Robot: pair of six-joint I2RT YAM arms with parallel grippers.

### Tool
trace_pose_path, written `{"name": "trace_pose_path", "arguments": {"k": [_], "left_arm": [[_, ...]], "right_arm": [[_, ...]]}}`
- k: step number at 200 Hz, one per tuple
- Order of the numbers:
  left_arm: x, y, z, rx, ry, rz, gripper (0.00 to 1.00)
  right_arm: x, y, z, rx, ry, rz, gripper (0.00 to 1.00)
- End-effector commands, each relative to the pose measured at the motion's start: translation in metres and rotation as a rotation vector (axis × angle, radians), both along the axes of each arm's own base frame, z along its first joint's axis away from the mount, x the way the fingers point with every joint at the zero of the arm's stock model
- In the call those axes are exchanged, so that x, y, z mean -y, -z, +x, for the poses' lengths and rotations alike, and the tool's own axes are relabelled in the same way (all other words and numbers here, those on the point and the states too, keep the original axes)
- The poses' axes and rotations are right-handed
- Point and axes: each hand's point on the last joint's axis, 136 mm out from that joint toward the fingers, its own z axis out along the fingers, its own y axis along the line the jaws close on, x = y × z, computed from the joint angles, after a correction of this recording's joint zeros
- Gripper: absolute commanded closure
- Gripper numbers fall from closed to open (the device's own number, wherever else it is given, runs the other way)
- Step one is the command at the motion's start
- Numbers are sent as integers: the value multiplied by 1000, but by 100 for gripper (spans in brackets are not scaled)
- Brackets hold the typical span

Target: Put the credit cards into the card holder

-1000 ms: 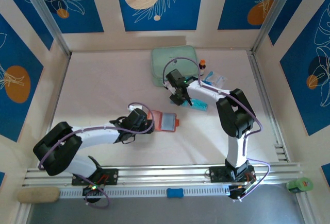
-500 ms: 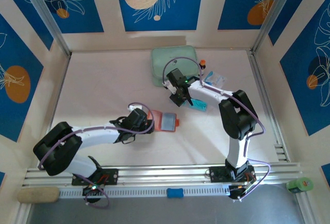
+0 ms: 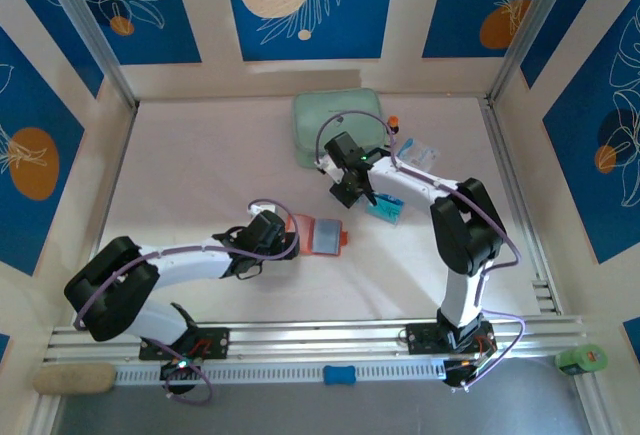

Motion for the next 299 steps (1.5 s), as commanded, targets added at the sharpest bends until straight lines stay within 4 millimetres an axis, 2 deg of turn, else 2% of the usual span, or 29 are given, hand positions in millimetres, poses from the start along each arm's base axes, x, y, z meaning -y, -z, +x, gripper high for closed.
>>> {"name": "trace_pose_path", "arguments": {"k": [1,33,54,112,132,154,206,299], "left_arm": [[-7,9,-8,-46,-14,6,0],[-9,7,-9,-45,-19,12,0],[-13,6,-10,-42,-29,22,0],[-16,10,-16,-64,-35,20,0],[-18,11,-19,-68,-37,16,0],[-18,11,-20,-68,-43,7,0],[-17,5,-22,-57,-45,-14,0],[-13,-13,-18,-31,-26,-24,0]], "right_arm": [[-9,-35,-5,55,-36,53,100],[-16,-63,-10,87,-20,131,100],[-20,-76,-16,55,57,221,100],[-55,-81,-53,-193,250,606,100],[-62,-74,-61,-269,300,690,100],[-67,-58,-69,-345,355,752,100],[-63,-20,-79,-442,477,823,100],[-74,11,-82,-550,528,889,100]]}}
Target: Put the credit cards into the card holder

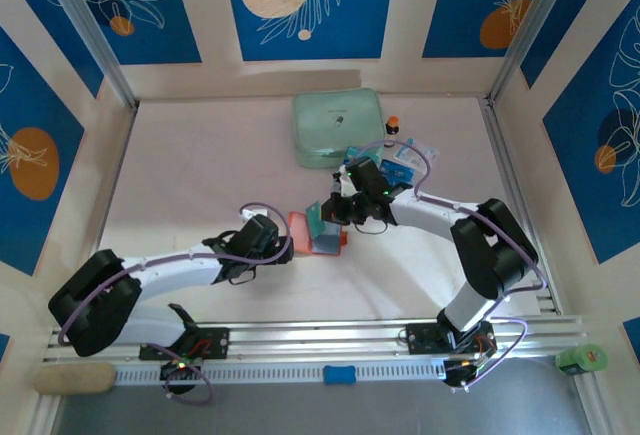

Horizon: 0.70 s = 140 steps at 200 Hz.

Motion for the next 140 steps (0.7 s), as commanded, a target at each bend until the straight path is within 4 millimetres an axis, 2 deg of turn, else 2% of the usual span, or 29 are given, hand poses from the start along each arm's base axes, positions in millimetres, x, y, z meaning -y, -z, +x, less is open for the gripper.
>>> {"name": "trace_pose_path", "arguments": {"k": [1,46,87,109,140], "left_arm": [[1,-7,-1,-3,9,0,0],[5,-28,5,30,19,-11,0],[15,-44,19,67,55,6,0],[20,-42,27,69,77,29,0],[28,-30,35,50,105,66,0]], "right_arm": [[-6,7,-4,-38,-9,37,100],[-6,22,-6,-66,-8,26,100],[-6,28,-9,-83,-7,30,100],[-6,28,-10,-86,-5,35,100],[-7,28,-11,-92,-2,49,100]]}}
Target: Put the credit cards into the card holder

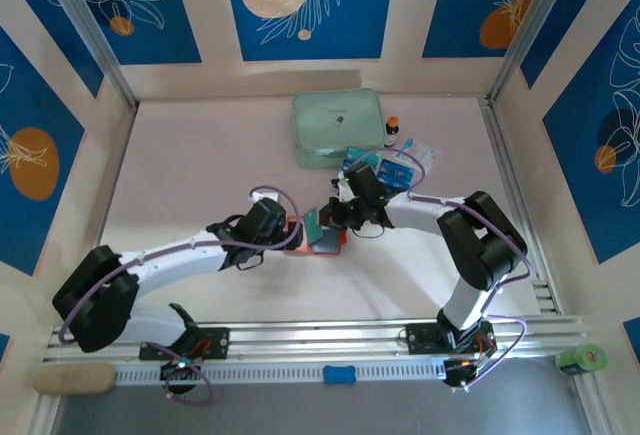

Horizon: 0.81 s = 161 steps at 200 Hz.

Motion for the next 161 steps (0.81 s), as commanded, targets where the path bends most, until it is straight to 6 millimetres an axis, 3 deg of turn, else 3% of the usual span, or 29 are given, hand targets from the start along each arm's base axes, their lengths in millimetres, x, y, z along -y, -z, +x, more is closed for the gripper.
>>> {"name": "trace_pose_path", "arguments": {"k": [1,85,161], "left_arm": [[2,7,8,-8,29,50,0],[-15,40,-3,-66,25,133,0],[-23,49,-10,-85,7,144,0]], "right_arm": [[-2,5,-6,-33,-5,20,100],[15,-26,-1,30,96,76,100],[24,-25,-1,144,279,108,100]]}}
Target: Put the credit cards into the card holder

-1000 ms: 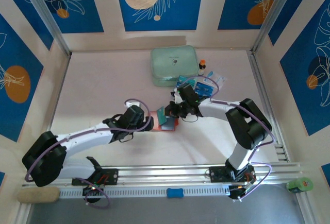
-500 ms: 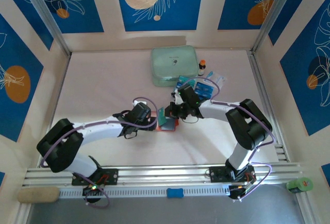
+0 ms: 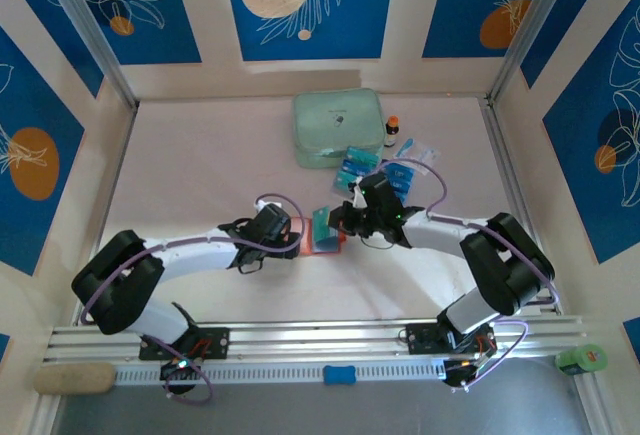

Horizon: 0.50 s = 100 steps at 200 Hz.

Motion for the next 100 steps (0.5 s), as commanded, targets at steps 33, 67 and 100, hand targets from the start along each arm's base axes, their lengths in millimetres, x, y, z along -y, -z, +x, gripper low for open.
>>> {"name": "trace_pose_path", "arguments": {"k": [33,67,100], "left_arm": [[-9,8,-2,-9,-16,20,0],[-10,9,-3,-12,-18,22,0],[-9,11,-3,-17,-21,19,0]], "right_arm": [[-4,-12,10,129,118,19,100],[-7,-10,9,167,134,9,100],[-10,-7,9,179,135,8,100]]}}
